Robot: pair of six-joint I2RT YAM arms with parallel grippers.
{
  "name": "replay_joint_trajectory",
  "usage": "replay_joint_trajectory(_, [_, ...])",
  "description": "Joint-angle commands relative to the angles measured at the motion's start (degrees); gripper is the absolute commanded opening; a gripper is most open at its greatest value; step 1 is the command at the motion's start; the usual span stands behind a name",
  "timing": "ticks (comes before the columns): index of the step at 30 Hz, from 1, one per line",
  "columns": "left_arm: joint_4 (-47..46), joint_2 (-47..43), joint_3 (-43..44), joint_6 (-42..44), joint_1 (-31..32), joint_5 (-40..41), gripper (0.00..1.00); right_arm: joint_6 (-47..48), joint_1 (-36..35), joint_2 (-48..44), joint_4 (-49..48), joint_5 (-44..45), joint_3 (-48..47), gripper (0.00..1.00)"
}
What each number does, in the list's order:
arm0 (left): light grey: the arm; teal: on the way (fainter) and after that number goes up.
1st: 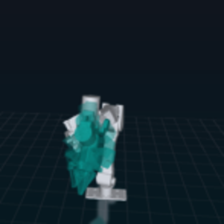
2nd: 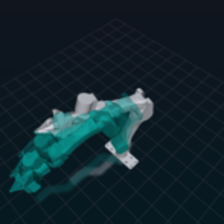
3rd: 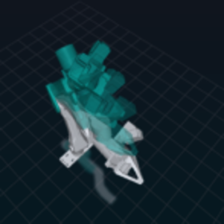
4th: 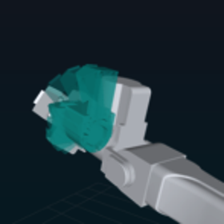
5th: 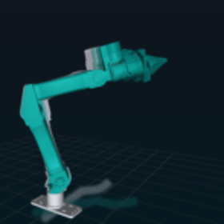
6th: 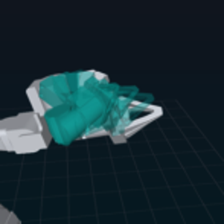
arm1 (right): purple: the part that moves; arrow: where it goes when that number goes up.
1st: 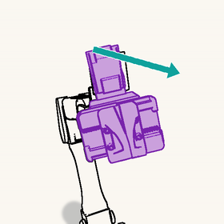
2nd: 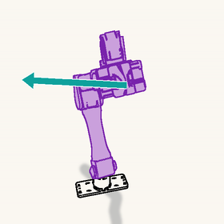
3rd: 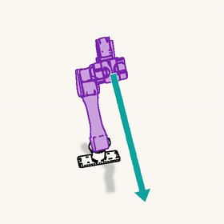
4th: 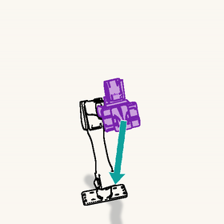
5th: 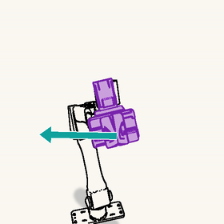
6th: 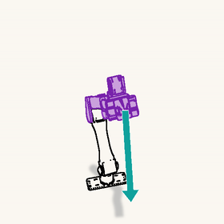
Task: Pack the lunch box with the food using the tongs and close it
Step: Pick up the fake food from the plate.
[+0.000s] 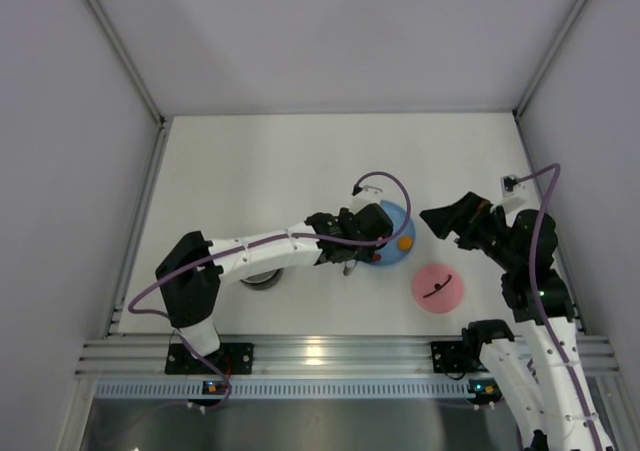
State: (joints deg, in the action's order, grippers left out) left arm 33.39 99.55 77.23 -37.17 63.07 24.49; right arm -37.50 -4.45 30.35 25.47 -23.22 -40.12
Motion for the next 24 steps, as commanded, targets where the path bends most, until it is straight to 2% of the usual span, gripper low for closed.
replay_joint_trajectory(1, [-2.3,0.0,1.9,-0.8,0.2,0.6,0.52,0.8,0.8,-0.6,-0.9,-0.2,-0.3,0.99])
replay_joint_trajectory(24, [-1.7,0.5,1.7,-0.7,0.2,-1.2,0.33,0.5,0.8,-0.8,-0.8,-0.2,0.1,0.99])
